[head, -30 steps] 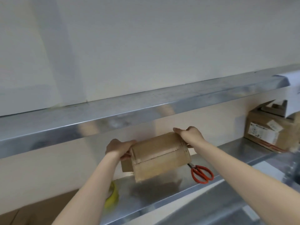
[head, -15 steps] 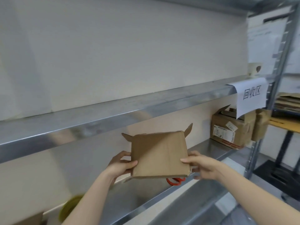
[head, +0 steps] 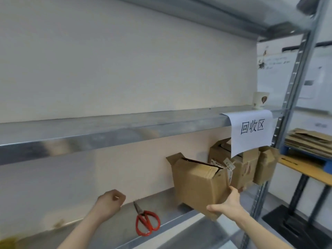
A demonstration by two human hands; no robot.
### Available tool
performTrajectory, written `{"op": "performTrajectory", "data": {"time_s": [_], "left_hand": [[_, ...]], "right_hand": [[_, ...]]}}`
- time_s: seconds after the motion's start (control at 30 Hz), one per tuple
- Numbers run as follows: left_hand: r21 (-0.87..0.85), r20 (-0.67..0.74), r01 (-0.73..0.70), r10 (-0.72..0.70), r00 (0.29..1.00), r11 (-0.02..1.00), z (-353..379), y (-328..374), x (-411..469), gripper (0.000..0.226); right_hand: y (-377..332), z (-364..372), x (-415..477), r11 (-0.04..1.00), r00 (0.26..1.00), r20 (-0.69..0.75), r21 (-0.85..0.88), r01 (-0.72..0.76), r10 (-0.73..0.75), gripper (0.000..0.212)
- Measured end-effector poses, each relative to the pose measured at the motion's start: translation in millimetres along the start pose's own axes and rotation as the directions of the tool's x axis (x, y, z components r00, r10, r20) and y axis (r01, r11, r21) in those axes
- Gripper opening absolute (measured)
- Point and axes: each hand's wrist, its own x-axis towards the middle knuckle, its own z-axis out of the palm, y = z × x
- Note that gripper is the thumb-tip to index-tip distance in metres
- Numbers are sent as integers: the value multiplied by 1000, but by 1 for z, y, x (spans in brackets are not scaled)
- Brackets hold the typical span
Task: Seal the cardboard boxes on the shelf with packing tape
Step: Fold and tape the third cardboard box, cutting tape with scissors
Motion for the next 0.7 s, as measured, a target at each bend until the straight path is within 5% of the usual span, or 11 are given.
{"op": "performTrajectory", "data": {"time_s": [0.7], "left_hand": [[130,41,-110,106,994,985,104,104,26,14]], "right_hand": [[49,-2,81,995,992,-71,1,-105,104,144]]}}
